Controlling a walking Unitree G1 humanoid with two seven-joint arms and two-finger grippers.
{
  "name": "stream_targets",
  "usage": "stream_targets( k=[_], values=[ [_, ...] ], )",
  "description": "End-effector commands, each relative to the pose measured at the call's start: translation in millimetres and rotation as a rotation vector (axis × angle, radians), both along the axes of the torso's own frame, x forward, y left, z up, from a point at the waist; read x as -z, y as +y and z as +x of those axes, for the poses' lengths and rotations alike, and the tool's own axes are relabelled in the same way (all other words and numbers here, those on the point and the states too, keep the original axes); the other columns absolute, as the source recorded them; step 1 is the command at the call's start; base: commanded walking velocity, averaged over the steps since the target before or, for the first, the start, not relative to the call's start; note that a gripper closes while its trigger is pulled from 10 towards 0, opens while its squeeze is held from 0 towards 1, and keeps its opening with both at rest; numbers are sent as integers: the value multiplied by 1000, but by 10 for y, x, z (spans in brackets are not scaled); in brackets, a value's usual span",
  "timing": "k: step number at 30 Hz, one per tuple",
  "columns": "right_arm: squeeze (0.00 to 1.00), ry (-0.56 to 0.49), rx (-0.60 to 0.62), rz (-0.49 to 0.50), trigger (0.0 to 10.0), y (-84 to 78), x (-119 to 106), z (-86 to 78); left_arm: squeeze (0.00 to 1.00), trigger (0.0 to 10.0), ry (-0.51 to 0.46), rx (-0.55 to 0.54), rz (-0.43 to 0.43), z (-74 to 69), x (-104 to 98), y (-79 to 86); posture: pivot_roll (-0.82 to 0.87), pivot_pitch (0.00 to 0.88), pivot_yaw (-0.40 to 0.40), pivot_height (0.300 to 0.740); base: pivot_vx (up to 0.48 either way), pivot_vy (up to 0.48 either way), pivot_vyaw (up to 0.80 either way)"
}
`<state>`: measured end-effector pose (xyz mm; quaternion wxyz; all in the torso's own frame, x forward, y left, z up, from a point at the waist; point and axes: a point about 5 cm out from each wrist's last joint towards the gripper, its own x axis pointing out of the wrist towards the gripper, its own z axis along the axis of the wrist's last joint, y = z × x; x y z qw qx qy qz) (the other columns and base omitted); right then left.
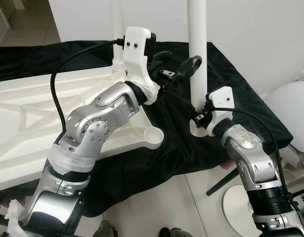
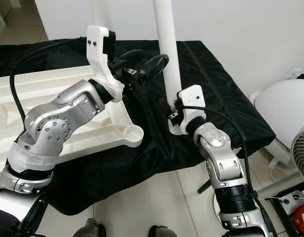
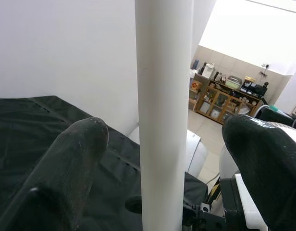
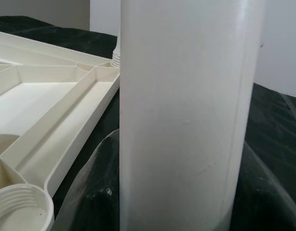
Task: Building children table
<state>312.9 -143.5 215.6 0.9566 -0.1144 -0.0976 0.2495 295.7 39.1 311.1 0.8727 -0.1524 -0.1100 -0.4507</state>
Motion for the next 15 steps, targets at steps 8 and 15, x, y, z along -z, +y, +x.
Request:
stream_targets(
  k=[8,15],
  values=[
    [0,31,-106,-63,10000,70,13,-53,0,10000,-162,384,38,-128,-87,-81,21,97,-46,740,0,0,0],
    [0,62,-144,-89,10000,65,48,-102,0,10000,-130,326,-2,27,-153,-79,10,97,-43,740,0,0,0]
  ],
)
